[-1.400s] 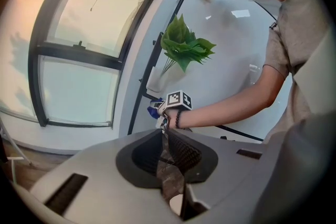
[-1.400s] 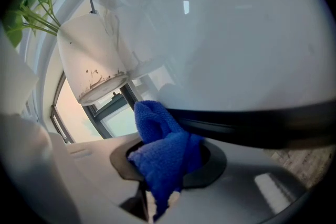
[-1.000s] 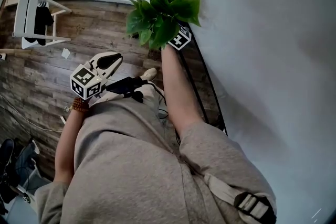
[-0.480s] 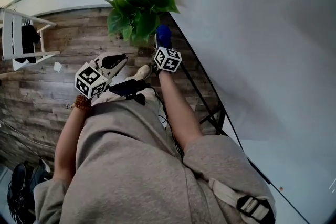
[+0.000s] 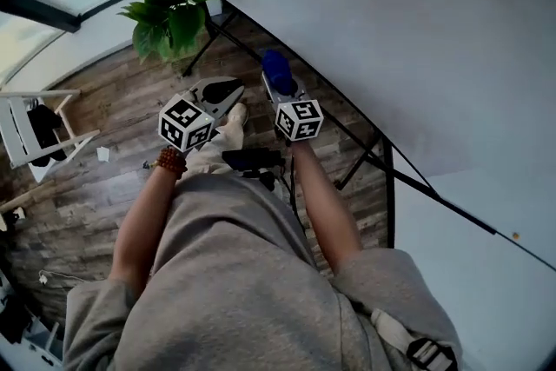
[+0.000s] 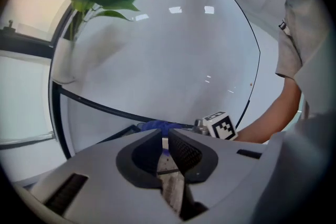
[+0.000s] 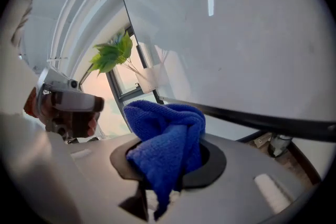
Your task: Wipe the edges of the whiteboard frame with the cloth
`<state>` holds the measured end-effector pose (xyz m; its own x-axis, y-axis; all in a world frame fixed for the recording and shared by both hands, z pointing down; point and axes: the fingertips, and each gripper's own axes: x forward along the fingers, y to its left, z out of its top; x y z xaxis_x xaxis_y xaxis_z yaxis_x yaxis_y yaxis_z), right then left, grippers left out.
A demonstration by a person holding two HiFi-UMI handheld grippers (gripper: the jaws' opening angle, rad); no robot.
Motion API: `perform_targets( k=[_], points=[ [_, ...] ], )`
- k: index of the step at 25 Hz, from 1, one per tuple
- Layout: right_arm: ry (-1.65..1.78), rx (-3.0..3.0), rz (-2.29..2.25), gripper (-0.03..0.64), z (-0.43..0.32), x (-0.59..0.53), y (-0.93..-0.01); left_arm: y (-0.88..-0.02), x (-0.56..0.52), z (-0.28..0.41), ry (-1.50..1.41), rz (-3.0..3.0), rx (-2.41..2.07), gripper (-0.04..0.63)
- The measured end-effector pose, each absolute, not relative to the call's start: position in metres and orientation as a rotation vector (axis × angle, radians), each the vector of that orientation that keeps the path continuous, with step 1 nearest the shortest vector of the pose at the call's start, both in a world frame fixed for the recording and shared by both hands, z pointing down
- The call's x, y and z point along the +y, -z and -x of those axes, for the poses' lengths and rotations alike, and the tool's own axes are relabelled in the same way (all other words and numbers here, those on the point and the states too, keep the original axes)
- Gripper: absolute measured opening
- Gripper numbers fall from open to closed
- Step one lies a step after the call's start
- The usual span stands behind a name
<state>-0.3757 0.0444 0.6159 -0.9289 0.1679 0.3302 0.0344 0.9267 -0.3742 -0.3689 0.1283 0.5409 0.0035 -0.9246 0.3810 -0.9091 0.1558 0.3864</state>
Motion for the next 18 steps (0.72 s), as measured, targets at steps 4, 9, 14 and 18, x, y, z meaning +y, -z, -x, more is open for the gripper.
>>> perform_targets(
  k=[4,9,14,18],
  points=[
    [-0.515,-2.815,-0.058,0.132,0.284,0.007,-0.573,-0.533,0.079,0.316,-0.027,-1.860,-1.809,0.041],
    [-0.504,-2.881,-0.367,0.132,0.158,-0.035,-0.529,-0.515,0.039,0.210,-0.163,-2.045,-1.745,0.041],
    [-0.465,-2.895,-0.653,0.132,0.037,-0.046,-0.491,-0.481,0.016,0.101,-0.234,-2.283,-1.624,0.041],
    [-0.393,-2.924,-0.878,0.132,-0.046,-0.053,-0.449,-0.435,-0.009,0.030,-0.230,-2.469,-1.560,0.041]
  ],
)
